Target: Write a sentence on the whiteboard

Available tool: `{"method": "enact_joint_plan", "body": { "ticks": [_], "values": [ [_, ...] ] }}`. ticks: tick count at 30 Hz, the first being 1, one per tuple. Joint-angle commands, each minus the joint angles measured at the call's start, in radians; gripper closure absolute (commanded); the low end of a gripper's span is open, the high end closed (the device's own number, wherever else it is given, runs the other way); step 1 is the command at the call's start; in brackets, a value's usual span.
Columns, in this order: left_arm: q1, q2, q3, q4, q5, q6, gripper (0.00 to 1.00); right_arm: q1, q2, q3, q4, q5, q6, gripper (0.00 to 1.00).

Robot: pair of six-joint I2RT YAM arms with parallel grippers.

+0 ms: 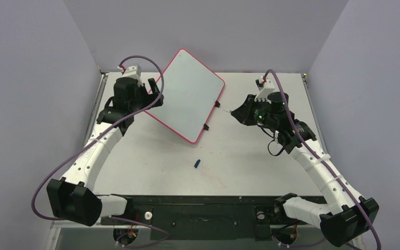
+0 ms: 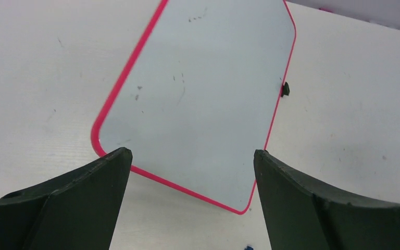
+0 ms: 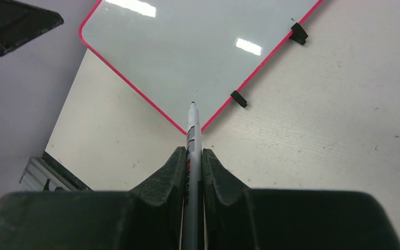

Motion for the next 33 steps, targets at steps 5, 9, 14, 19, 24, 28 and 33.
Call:
{"method": "enact_joint_plan", "body": {
  "ticks": [5,9,14,19,24,28,33],
  "values": [
    [0.177,0.171,0.233,-0.060,0.091,0.000,0.12,-0.007,-0.039,-0.024,0.020,0.018,-0.017,1.00],
    [0.287,0.286,0.370,-0.062,0.207,-0.019,0.12,-0.010,-0.043,-0.027,0.018,0.015,-0.020,1.00],
    [0.353,0.408,0.475,-0.039,0.317,-0.037,0.13,-0.011,-0.048,-0.030,0.017,0.010,-0.021,1.00],
    [0.374,0.548,0.621,-0.035,0.404,-0.031,0.14,-0.012,-0.056,-0.039,0.011,0.006,-0.022,1.00],
    [0.374,0.698,0.794,-0.102,0.484,-0.009,0.16,-0.011,-0.067,-0.049,0.007,0.005,-0.021,1.00],
    [0.374,0.822,0.922,-0.125,0.519,-0.016,0.18,-0.012,-0.072,-0.055,0.001,0.007,-0.023,1.00],
    [0.373,0.935,1.015,-0.113,0.564,-0.045,0.20,-0.012,-0.068,-0.054,-0.006,0.009,-0.026,1.00]
  ]
}}
